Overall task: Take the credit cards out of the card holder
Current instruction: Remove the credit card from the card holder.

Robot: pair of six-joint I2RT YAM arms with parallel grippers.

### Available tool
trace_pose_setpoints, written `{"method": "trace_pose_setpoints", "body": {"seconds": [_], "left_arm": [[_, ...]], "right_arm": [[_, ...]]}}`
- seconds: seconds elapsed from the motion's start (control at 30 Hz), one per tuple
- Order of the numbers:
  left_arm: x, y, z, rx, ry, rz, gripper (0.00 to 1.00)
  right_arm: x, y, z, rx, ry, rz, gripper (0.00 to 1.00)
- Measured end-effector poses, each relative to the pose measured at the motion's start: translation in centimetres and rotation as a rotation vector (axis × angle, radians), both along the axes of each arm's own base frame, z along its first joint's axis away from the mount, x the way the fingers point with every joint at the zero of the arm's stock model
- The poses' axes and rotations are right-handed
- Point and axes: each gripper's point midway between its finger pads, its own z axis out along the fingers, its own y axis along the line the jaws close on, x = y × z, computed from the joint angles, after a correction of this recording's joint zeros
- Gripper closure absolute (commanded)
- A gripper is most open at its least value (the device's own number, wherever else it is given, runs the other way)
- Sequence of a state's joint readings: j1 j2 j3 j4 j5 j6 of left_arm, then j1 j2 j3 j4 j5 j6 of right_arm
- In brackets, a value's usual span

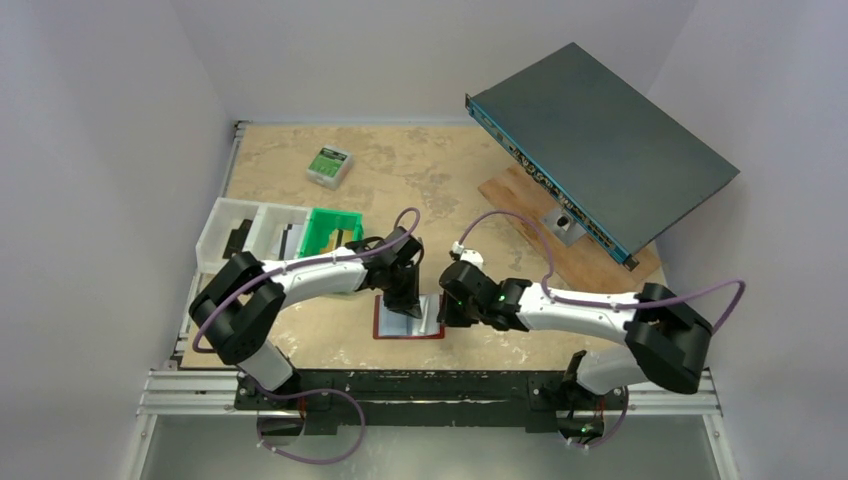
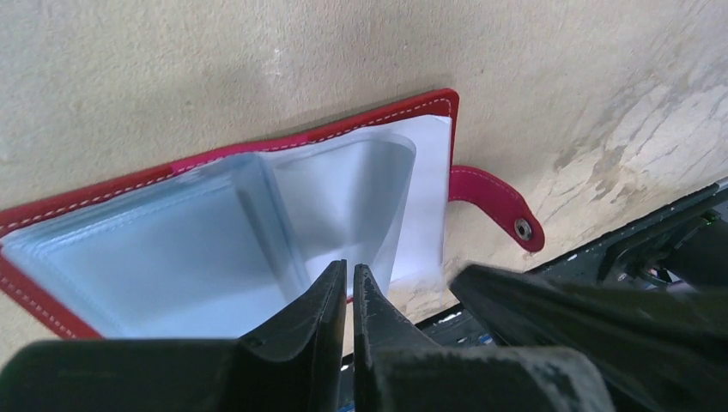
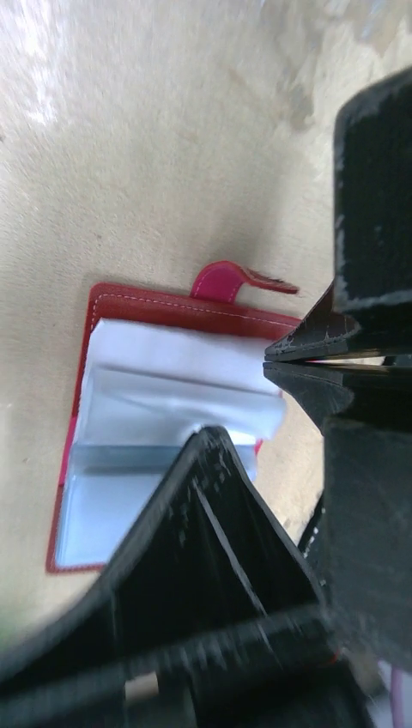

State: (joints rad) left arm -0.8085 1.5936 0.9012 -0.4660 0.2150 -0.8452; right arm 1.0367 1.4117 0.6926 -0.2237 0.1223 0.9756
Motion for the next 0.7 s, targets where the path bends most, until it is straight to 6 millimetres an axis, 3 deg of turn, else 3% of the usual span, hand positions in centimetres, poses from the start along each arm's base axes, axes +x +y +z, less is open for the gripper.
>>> {"method": "trace_pose_setpoints", "body": {"seconds": [0.27, 0.57, 0.7], "left_arm": [[0.0, -1.5, -0.3, -0.039, 0.034, -0.026, 0.79], [0.0, -1.9, 2.0, -0.096, -0.001, -0.037, 0.76], [0.2, -1.2, 2.5, -0.092, -0.02, -0.031, 0.79]], "right_arm": [[1.4, -0.6, 6.0, 0.076, -0.13, -0.042, 0.94], [1.2, 1.0, 4.1, 0.071, -0.083, -0.004, 0.95], [1.3, 1.7, 3.9, 0.079, -0.076, 0.01, 0.96]]}}
